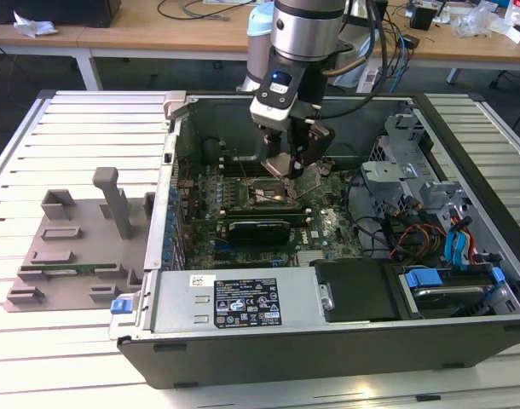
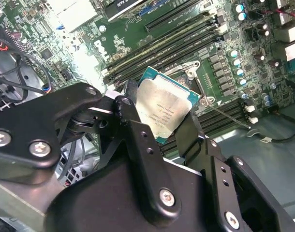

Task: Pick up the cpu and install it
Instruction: 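Place the cpu into insertion slot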

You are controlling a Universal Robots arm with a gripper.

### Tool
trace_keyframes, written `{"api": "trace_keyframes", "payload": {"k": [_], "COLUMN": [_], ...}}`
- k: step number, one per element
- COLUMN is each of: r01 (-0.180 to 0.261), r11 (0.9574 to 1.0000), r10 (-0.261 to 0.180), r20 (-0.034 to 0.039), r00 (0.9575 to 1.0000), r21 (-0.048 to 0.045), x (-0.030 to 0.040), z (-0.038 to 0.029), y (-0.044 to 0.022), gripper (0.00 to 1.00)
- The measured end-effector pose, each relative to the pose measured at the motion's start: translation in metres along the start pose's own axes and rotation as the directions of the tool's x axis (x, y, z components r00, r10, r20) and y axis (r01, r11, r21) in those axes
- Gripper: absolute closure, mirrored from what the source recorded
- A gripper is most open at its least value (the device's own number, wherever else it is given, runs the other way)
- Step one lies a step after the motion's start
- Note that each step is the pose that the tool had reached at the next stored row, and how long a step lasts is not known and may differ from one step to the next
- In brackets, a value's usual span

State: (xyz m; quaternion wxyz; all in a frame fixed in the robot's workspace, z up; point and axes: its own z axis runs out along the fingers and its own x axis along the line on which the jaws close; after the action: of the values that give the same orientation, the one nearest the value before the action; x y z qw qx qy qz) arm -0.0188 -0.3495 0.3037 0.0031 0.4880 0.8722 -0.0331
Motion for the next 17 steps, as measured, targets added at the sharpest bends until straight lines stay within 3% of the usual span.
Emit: {"api": "trace_keyframes", "payload": {"k": [7,17], "r01": [-0.056,-0.149], "r11": [0.9984,0.9888], "r10": [0.056,0.149], "r20": [-0.0030,-0.0078], "r00": [0.9984,0.9888], "r21": [0.0022,0.0062], "x": [0.0000,0.0000], "z": [0.0002,0.0005], "y": [0.0000,0.0000], "gripper": [0.45,0.45]}}
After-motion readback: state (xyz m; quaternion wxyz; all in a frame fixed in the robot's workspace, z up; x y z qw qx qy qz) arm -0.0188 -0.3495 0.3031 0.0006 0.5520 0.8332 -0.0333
